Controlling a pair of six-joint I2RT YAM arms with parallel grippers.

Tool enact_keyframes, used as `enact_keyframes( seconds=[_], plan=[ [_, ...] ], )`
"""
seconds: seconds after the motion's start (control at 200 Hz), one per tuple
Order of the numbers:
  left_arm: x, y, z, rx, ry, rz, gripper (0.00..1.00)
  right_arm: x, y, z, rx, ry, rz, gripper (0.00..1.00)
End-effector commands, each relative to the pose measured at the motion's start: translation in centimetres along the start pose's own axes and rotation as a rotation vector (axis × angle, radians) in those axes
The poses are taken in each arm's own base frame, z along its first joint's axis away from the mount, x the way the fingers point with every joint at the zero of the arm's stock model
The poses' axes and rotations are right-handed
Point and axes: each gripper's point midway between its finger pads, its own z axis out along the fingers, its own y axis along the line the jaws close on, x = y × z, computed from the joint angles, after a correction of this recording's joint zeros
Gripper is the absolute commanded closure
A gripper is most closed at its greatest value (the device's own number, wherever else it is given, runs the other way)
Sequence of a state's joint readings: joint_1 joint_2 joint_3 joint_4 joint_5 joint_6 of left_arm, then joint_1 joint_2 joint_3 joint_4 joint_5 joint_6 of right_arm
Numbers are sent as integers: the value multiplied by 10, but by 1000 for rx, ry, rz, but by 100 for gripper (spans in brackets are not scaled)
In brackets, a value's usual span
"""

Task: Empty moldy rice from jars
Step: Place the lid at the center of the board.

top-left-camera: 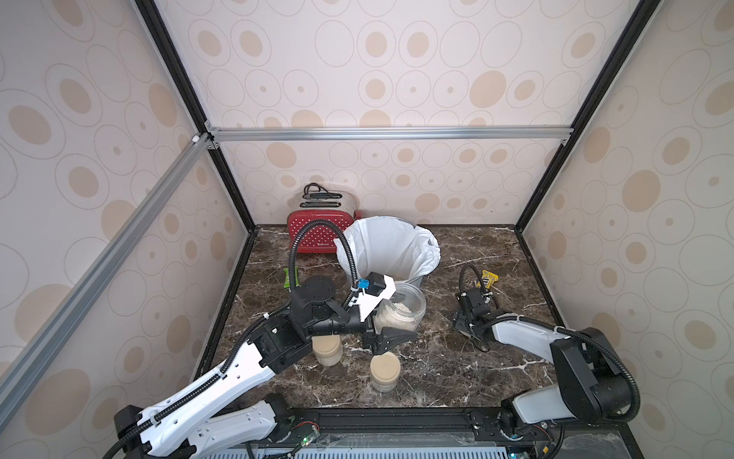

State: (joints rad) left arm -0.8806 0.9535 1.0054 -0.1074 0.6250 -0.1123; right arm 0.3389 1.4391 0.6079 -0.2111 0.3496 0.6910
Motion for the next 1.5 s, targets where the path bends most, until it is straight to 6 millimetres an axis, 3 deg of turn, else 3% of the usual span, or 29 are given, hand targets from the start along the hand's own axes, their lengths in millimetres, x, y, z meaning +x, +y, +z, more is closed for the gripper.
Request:
enact_keyframes(
  seconds=[0.0, 0.591, 0.771, 0.931, 1.087, 1.287, 1.497],
  plan=[
    [-41, -8, -13, 4, -122, 90, 65, -1, -1, 0, 7, 12, -1, 16],
    [-39, -7, -11, -1, -112, 96, 64, -8, -3, -13, 4, -8, -22, 0],
    [-41, -6, -11, -8, -101, 104, 64, -24, 5, -36, -52, -36, -45, 0],
    [-46, -5, -13, -21, -60, 148, 64, -51, 13, -83, -148, -118, -109, 0],
    [-53, 1, -16, -65, 1, 231, 62, -78, 24, -144, -284, -227, -209, 2],
    [-61, 17, -13, -86, 122, 315, 62, -116, 44, -242, -491, -387, -350, 9],
    [-79, 57, -20, -128, 162, 364, 61, -145, 86, -357, -806, -598, -610, 12]
  ],
)
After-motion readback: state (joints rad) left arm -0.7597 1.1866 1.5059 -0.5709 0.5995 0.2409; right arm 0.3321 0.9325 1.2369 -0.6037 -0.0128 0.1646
